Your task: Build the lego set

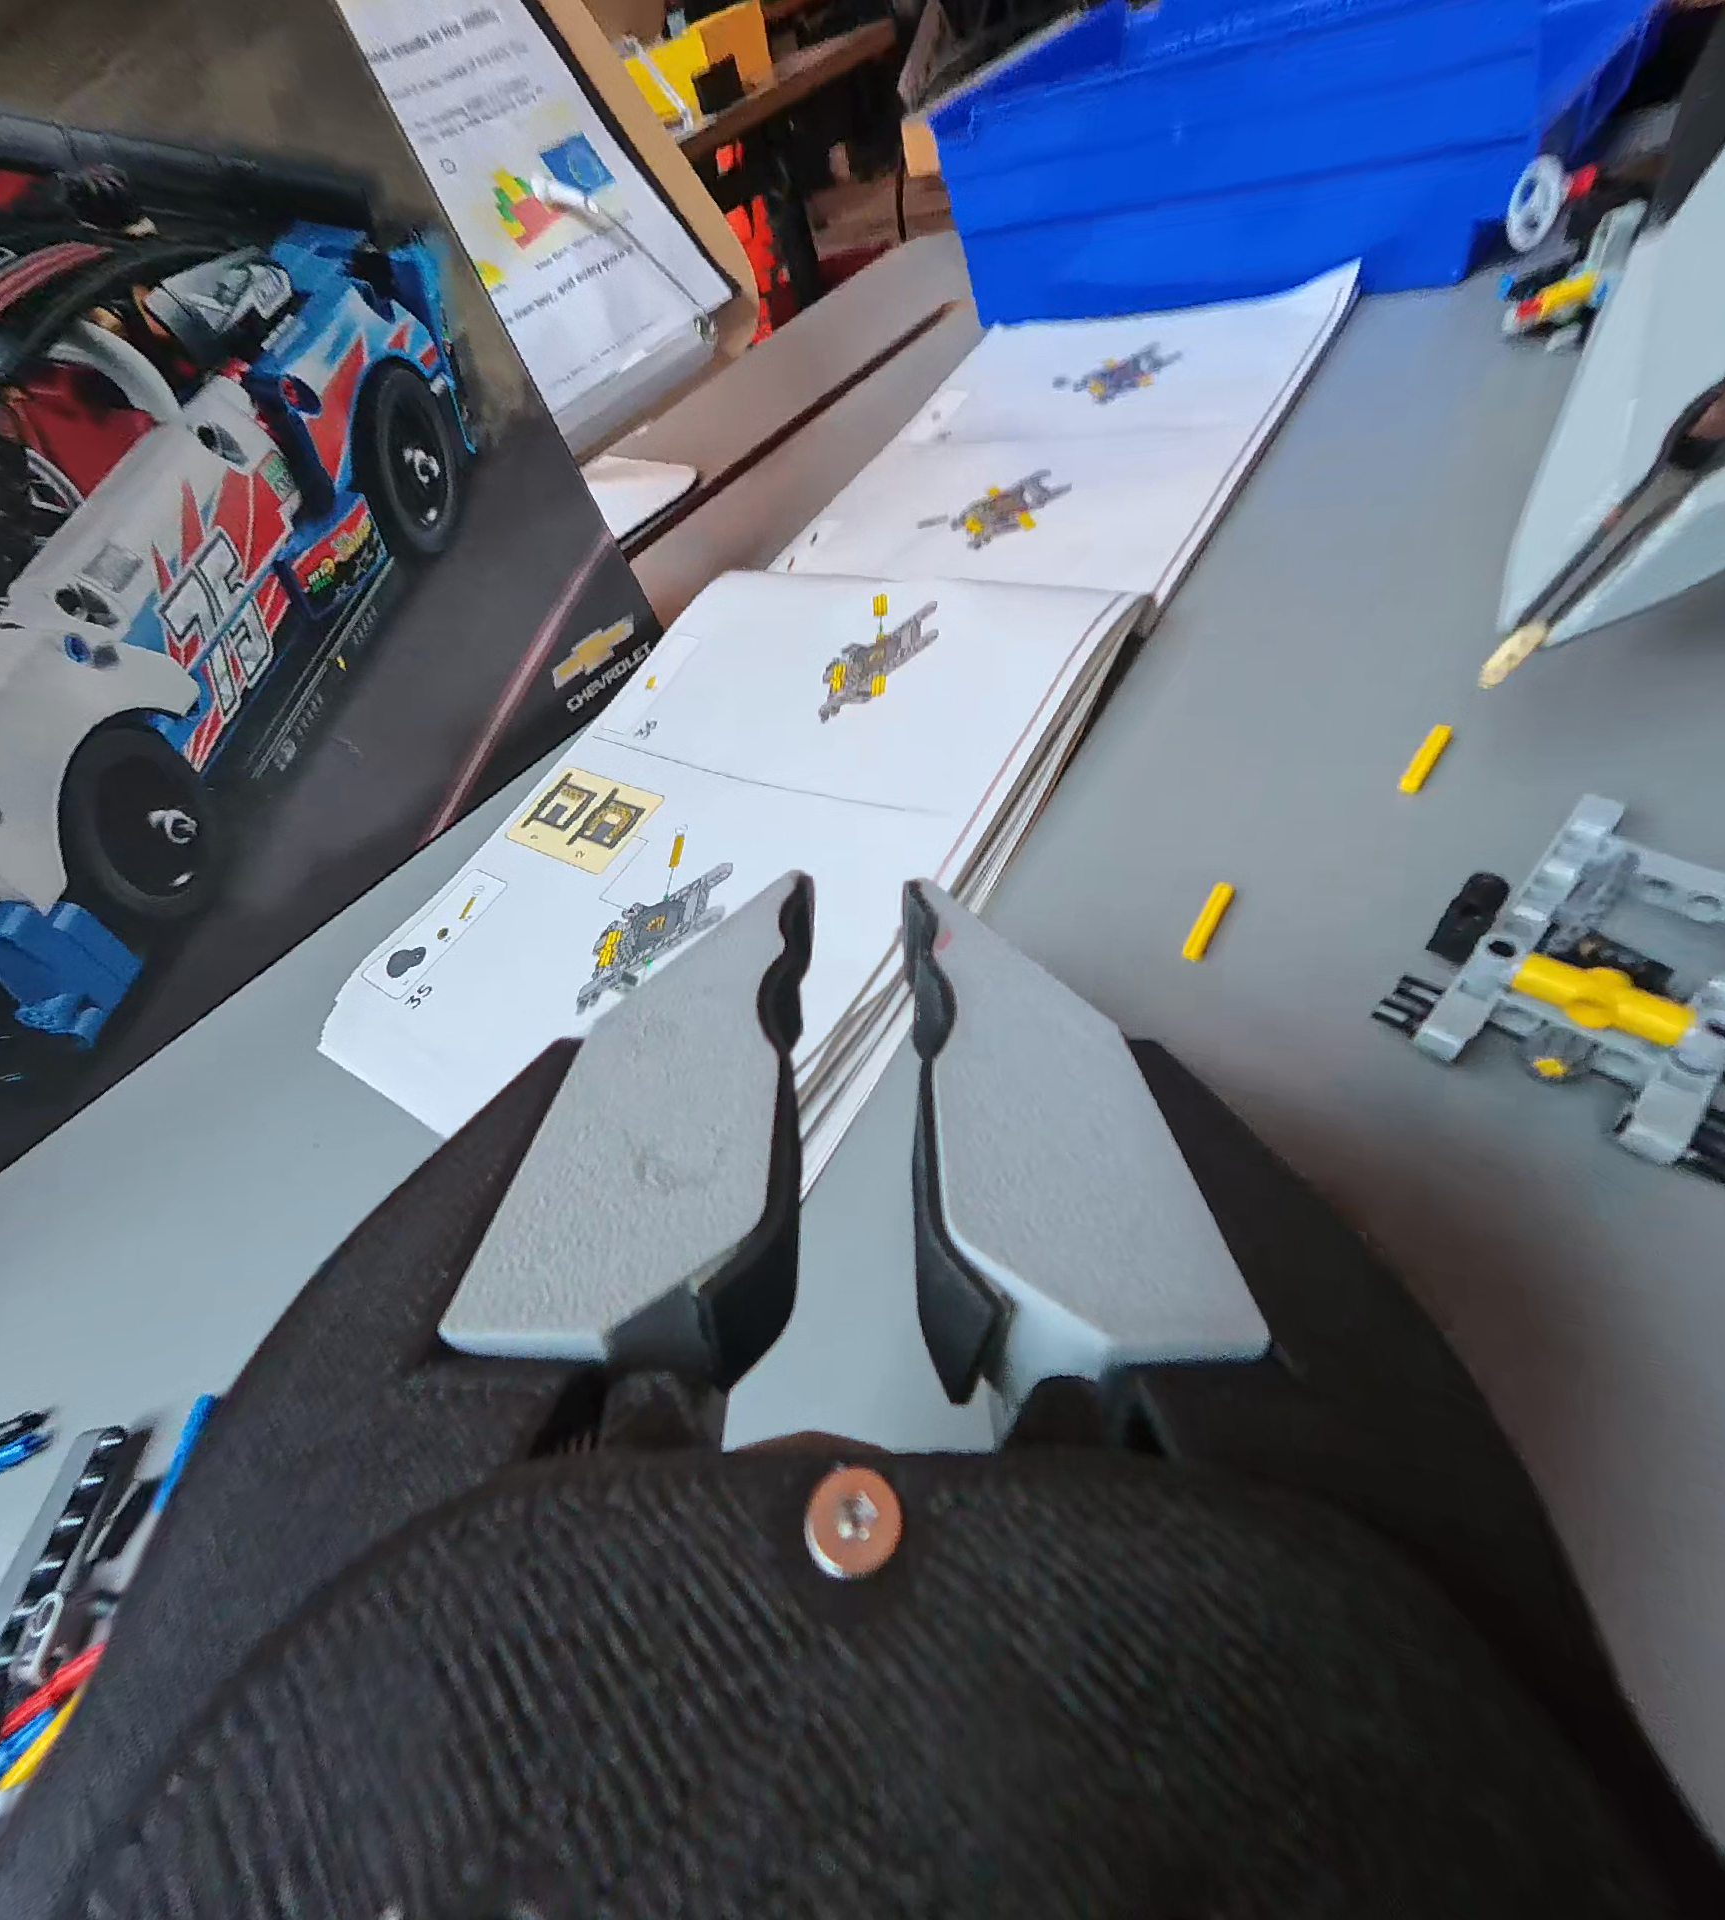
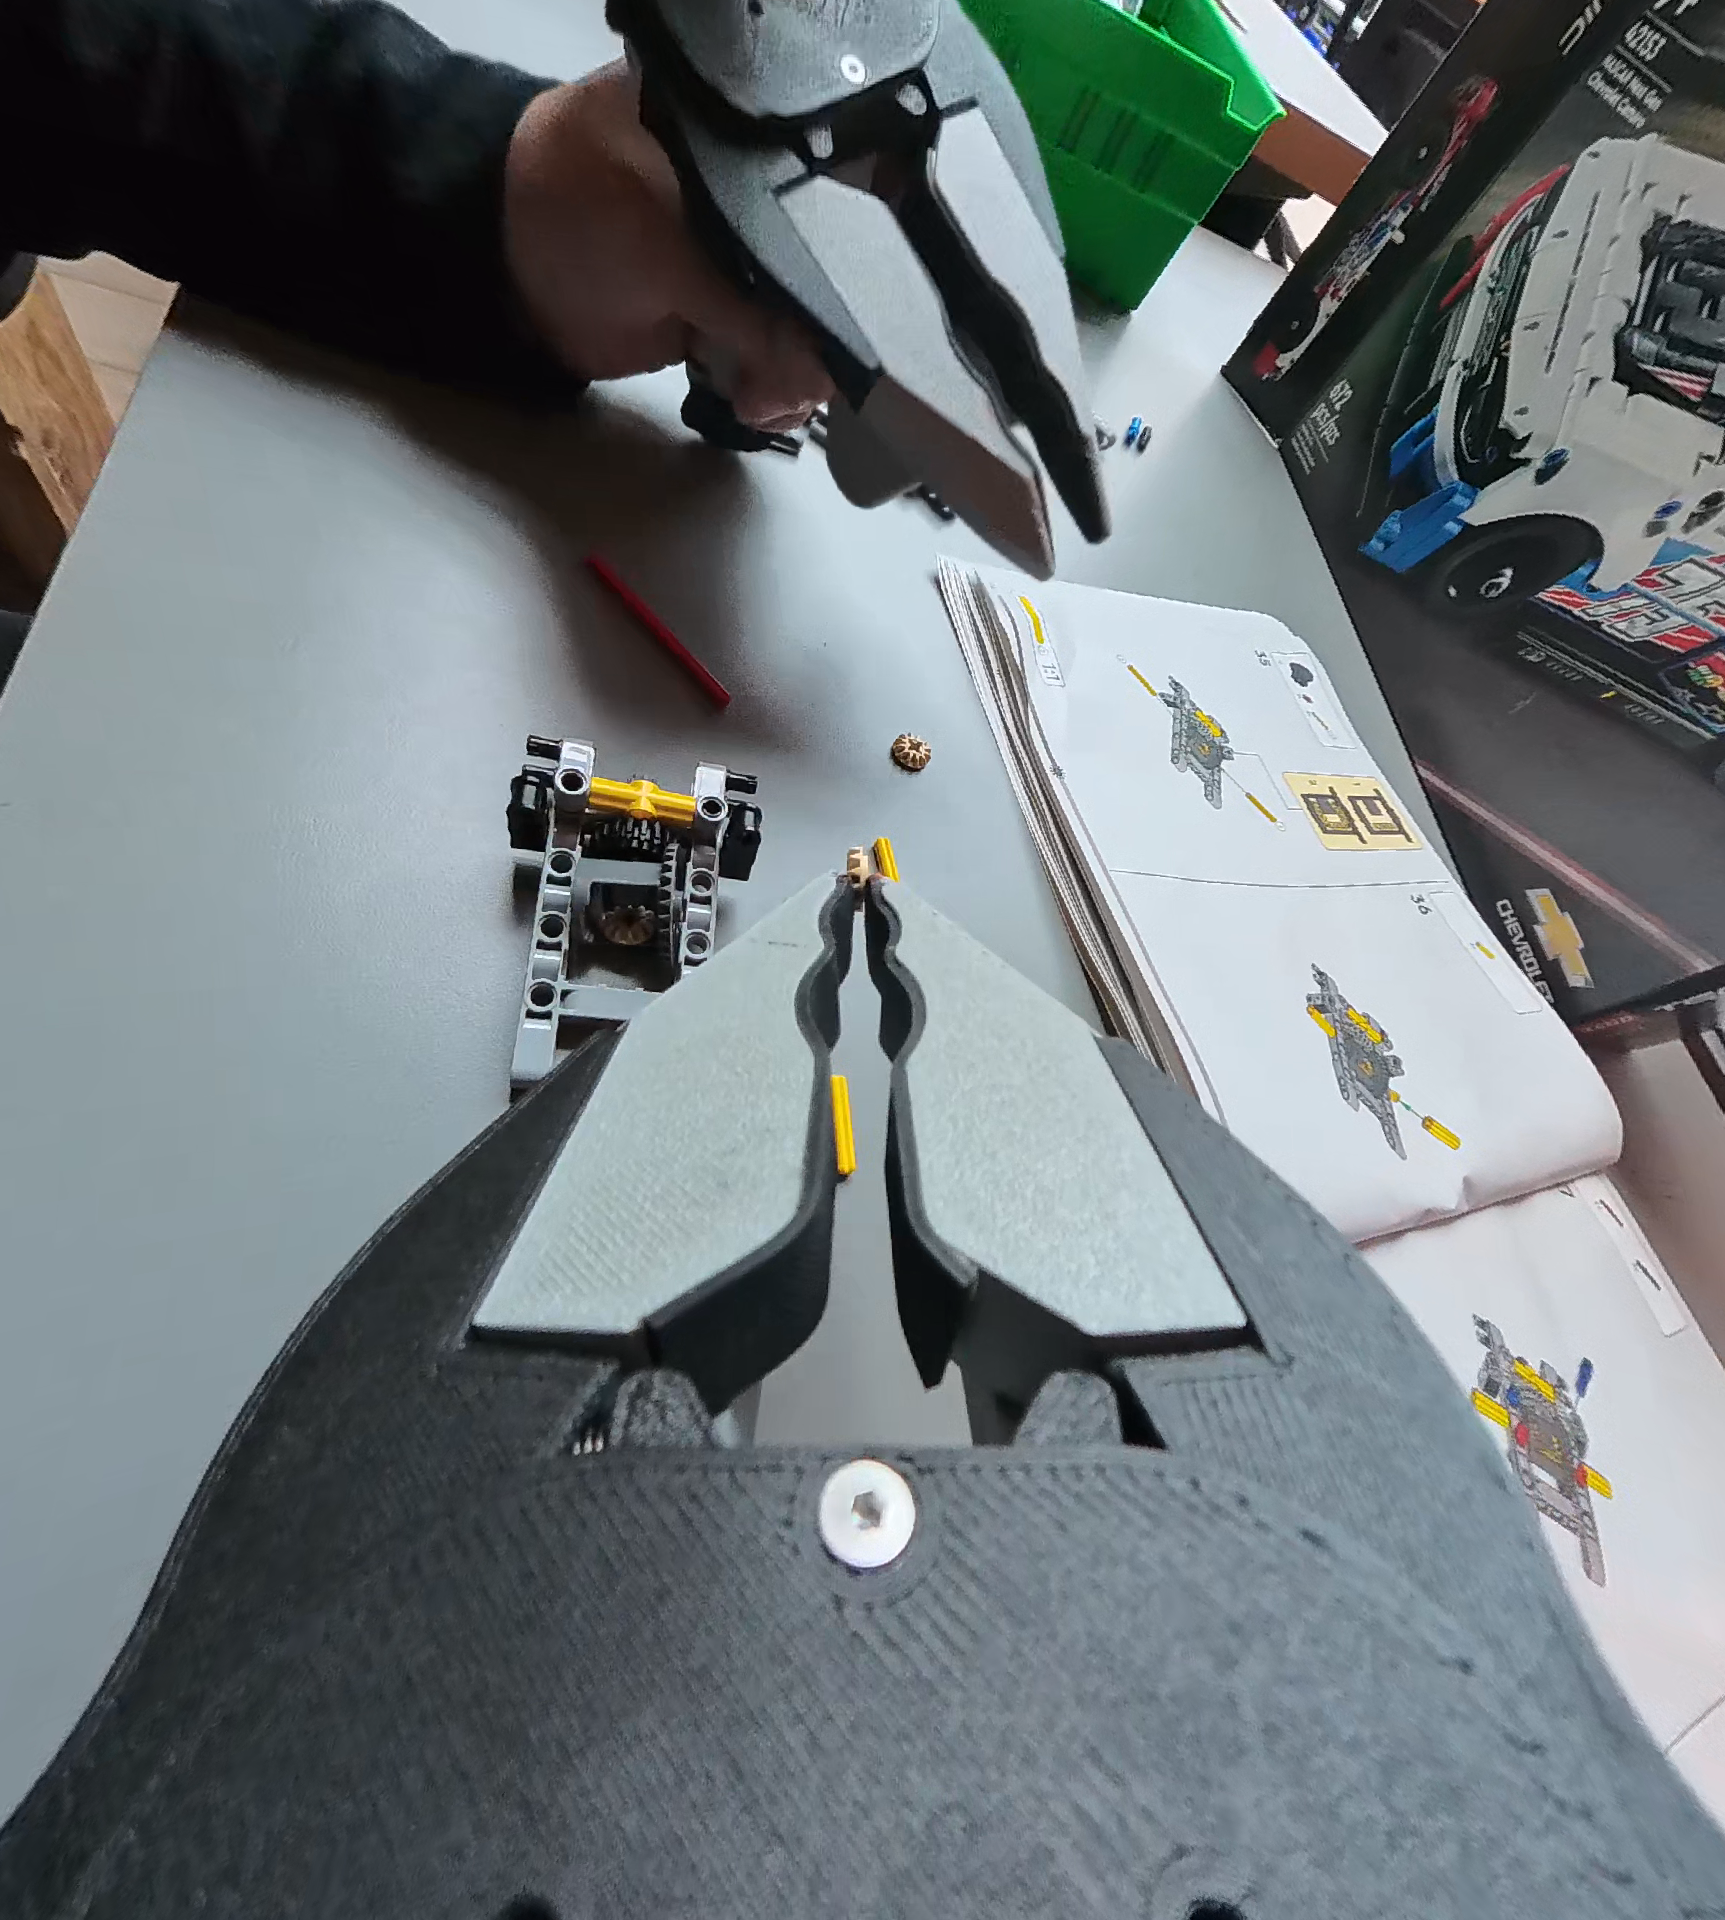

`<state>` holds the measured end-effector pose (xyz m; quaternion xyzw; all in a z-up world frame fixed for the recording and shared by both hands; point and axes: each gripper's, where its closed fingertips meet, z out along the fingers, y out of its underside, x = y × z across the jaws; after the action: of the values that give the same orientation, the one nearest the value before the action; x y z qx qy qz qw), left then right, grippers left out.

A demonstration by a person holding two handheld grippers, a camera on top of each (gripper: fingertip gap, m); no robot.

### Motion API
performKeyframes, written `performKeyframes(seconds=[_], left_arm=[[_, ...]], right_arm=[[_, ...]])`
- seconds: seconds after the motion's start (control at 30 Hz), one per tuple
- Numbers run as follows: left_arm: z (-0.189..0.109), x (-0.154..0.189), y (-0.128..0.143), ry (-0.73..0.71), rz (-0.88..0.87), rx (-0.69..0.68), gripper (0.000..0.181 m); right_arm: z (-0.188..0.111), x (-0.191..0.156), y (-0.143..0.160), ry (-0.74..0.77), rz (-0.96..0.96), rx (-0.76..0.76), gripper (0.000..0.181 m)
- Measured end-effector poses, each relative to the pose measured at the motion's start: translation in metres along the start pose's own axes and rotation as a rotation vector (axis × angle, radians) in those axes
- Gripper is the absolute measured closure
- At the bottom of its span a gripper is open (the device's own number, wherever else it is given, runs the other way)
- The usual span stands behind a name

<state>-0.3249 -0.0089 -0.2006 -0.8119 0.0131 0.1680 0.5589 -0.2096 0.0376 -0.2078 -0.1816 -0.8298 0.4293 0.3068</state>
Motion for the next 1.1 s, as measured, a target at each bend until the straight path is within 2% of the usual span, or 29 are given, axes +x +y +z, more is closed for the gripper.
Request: performKeyframes(seconds=[0.2,0.47,0.87,1.1], left_arm=[[0.004,0.012,-0.001,0.030,0.045,-0.004,0.167],[0.005,0.010,0.002,0.030,0.038,-0.011,0.167],[0.002,0.003,0.000,-0.038,0.067,0.006,0.171],[0.000,0.001,0.000,-0.061,0.073,0.007,0.171]], right_arm=[[0.001,0.001,0.001,-0.009,0.015,0.003,0.181],[0.000,0.004,0.001,-0.015,0.046,0.010,0.181],[-0.003,0.022,0.005,0.025,0.085,0.023,0.181],[-0.003,0.019,0.003,0.009,0.089,0.031,0.181]])
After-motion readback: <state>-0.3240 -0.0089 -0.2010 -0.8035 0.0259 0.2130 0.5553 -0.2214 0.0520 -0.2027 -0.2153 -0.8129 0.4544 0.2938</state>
